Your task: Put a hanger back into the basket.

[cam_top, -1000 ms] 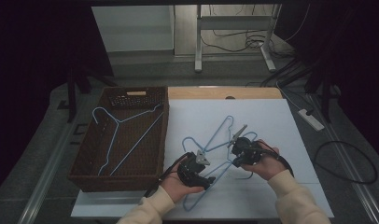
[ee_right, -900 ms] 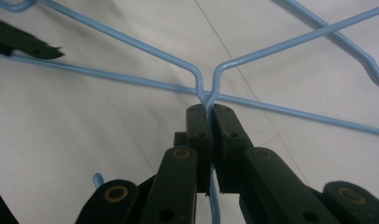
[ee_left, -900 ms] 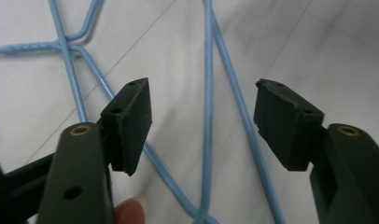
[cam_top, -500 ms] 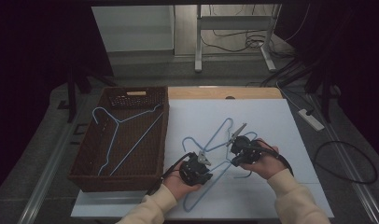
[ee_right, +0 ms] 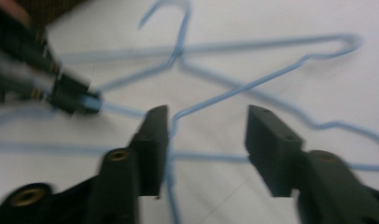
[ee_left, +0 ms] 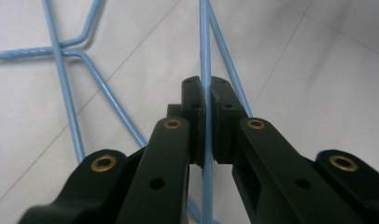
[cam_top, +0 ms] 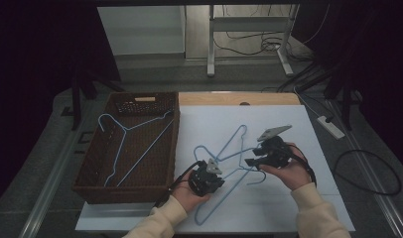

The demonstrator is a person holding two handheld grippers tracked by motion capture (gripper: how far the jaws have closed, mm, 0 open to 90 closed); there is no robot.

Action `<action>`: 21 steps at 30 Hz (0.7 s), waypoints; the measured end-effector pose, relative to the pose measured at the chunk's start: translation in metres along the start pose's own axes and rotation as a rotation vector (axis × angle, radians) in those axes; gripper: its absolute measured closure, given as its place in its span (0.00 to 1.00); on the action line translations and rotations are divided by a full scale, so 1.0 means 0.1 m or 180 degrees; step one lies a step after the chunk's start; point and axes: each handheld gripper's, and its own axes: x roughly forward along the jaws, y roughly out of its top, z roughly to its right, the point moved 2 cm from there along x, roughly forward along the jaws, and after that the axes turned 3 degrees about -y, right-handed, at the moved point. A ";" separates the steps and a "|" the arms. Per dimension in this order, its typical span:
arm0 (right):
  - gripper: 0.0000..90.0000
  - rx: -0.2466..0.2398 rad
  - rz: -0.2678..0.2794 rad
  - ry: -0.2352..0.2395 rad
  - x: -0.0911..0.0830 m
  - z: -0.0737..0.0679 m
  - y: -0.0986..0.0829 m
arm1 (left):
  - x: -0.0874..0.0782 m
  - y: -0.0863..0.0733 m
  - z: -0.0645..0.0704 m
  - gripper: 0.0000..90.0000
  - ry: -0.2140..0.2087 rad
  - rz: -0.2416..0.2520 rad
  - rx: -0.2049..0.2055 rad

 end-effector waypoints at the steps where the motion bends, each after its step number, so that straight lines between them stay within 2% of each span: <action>1: 0.51 0.0090 0.0131 -0.0030 -0.03 0.05 -0.02 | -0.01 0.00 0.00 0.95 0.0012 0.0022 -0.0002; 4: 0.46 0.0386 0.0515 -0.0115 -0.11 0.19 -0.12 | -0.05 0.00 -0.01 0.96 0.0070 0.0097 -0.0006; 5: 0.46 0.0445 0.0574 -0.0148 -0.13 0.22 -0.15 | -0.06 0.00 0.00 0.96 0.0088 0.0127 -0.0013; 8: 0.46 0.0659 0.0703 -0.0323 -0.17 0.32 -0.33 | -0.11 0.02 0.01 0.96 0.0189 0.0222 -0.0024; 10: 0.46 0.0697 0.0735 -0.0338 -0.17 0.33 -0.37 | -0.15 0.03 0.00 0.96 0.0232 0.0272 -0.0043; 12: 0.46 0.0778 0.0776 -0.0316 -0.18 0.34 -0.52 | -0.19 0.04 -0.01 0.96 0.0261 0.0318 -0.0075; 16: 0.46 0.0769 0.0773 -0.0278 -0.17 0.31 -0.66 | -0.28 0.06 -0.02 0.96 0.0306 0.0410 -0.0119; 21: 0.47 0.0638 0.0738 -0.0274 -0.16 0.23 -0.82 | -0.37 0.08 0.00 0.96 0.0275 0.0536 -0.0140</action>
